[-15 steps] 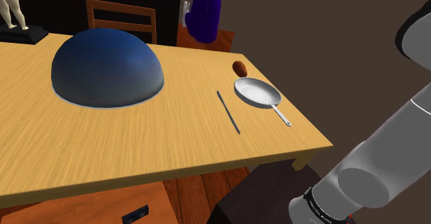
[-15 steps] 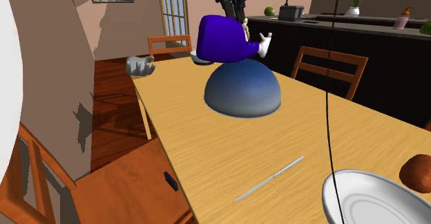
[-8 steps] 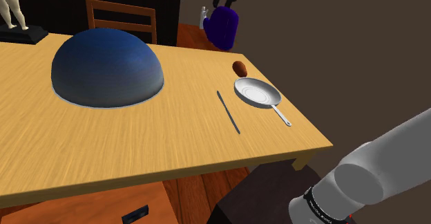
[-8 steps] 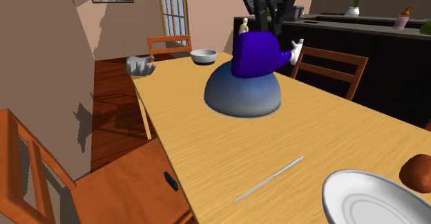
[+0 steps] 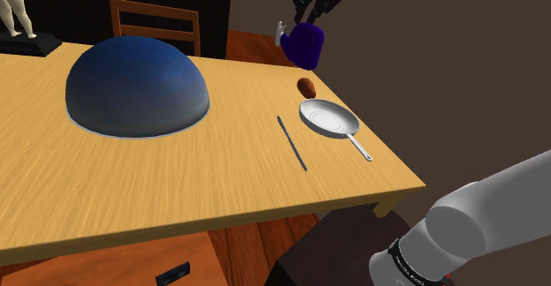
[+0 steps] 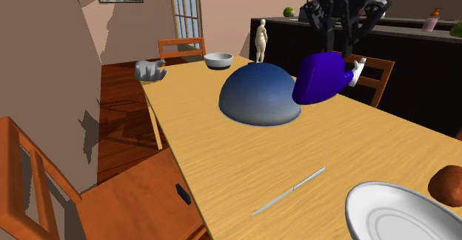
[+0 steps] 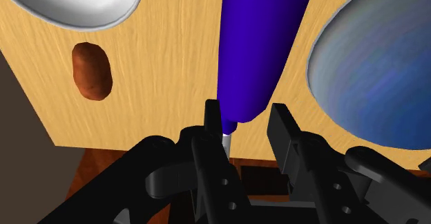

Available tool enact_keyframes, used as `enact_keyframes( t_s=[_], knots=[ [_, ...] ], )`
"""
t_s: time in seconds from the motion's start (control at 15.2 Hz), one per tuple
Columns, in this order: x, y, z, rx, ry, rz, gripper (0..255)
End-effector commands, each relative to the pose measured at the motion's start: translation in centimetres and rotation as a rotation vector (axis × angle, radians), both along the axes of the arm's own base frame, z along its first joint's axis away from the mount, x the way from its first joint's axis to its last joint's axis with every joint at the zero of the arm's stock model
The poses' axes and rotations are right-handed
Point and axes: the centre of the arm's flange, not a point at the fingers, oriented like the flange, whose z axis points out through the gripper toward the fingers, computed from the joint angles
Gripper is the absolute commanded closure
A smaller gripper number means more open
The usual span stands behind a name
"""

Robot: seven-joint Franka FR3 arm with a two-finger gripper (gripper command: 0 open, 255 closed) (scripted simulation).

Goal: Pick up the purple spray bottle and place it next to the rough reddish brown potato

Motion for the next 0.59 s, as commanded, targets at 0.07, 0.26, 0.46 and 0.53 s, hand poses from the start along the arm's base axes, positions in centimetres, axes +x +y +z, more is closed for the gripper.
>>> enact_keyframes(
  t_s=[0.07, 0.26, 0.46, 0.53],
  knots=[
    [0.5, -3.8, -1.1, 0.0, -0.001, 0.002, 255],
    [1.0, -7.6, -2.2, 0.0, -0.001, 0.002, 255],
    [1.5, -11.4, -3.2, 0.0, -0.001, 0.002, 255],
    [1.7, -12.6, -3.6, 0.0, -0.001, 0.002, 255]
  ],
)
